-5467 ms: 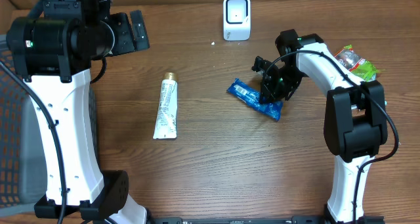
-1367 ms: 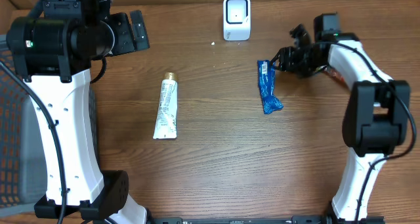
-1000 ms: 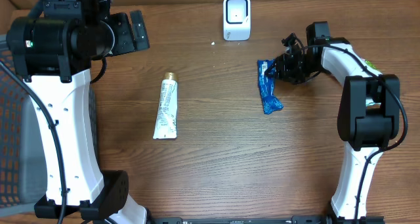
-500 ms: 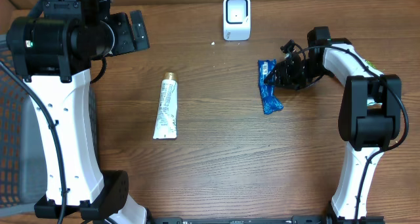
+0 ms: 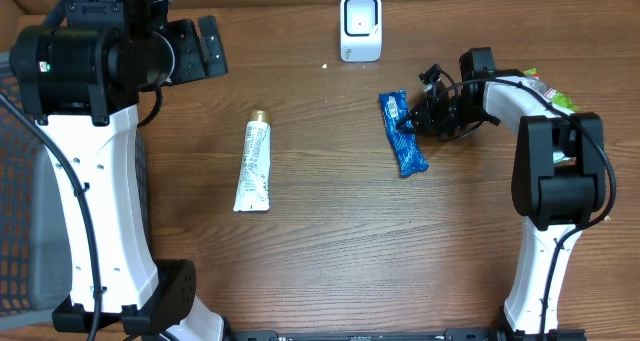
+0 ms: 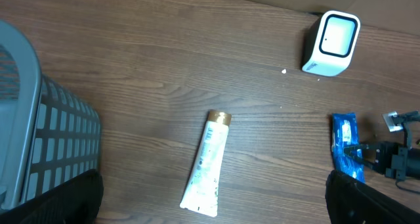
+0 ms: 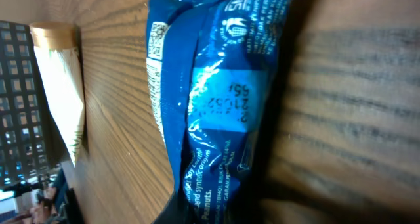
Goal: Scan the item barcode
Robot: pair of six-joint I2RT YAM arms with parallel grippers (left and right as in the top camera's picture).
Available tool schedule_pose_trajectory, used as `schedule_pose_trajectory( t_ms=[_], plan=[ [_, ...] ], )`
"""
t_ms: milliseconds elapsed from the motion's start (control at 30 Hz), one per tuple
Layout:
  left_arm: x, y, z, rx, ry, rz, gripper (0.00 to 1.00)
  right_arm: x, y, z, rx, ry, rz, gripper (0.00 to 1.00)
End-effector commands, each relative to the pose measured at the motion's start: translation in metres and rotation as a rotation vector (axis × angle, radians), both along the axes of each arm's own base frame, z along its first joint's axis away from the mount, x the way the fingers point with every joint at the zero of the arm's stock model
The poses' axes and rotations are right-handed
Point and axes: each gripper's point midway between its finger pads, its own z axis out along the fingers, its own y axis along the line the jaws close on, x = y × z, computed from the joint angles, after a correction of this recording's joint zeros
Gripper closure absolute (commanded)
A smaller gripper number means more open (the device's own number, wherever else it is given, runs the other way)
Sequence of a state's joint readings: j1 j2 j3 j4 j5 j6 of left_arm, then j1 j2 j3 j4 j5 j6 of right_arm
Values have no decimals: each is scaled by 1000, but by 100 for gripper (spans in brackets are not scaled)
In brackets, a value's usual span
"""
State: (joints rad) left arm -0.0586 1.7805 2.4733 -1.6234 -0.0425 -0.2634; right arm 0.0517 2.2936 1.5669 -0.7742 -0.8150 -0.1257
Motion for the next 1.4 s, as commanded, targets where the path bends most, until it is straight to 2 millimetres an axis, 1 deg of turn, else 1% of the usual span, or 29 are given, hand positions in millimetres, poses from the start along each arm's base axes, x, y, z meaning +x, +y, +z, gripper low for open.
schedule_pose_trajectory(
  t_ms=[0,67,100,233,333,367,433,500,567,600,667,733,833,933,1000,1100,1200,1300,1333,1367],
  plan=[
    [0,1,0,-1,-3,16,0,2,-8,5,-58,-1,-9,96],
    [0,1,0,-1,-3,16,0,11,-12,20,-91,-21,-33,96],
    [0,1,0,-1,-3,16,0,20,-17,32,-143,-39,-65,96],
    [0,1,0,-1,-3,16,0,45,-33,68,-345,-126,-165,96],
    [0,1,0,-1,-3,16,0,66,-50,98,-562,-214,-294,96],
    [0,1,0,-1,-3,16,0,76,-55,113,-670,-284,-330,96],
    [1,1,0,-1,-3,16,0,91,-60,134,-853,-410,-392,96],
    [0,1,0,-1,-3,16,0,102,-60,150,-996,-529,-428,96],
    [0,1,0,-1,-3,16,0,112,-55,170,-1137,-660,-440,96],
    [0,1,0,-1,-3,16,1,117,-51,182,-1209,-734,-439,96],
    [0,1,0,-1,-3,16,0,125,-41,200,-1299,-838,-426,96],
    [0,1,0,-1,-3,16,0,136,-25,212,-1364,-945,-344,96],
    [0,1,0,-1,-3,16,1,150,-4,219,-1435,-1069,-166,96],
    [1,1,0,-1,-3,16,0,163,4,225,-1487,-1149,-99,96],
    [0,1,0,-1,-3,16,0,169,7,224,-1534,-1183,-33,96],
    [0,1,0,-1,-3,16,0,178,11,213,-1584,-1217,94,96],
    [0,1,0,-1,-3,16,0,187,22,196,-1578,-1262,209,96],
    [0,1,0,-1,-3,16,1,192,29,189,-1563,-1295,237,96],
    [0,1,0,-1,-3,16,0,194,31,190,-1552,-1309,236,96],
    [0,1,0,-1,-3,16,1,194,37,187,-1524,-1326,259,96]
  ],
)
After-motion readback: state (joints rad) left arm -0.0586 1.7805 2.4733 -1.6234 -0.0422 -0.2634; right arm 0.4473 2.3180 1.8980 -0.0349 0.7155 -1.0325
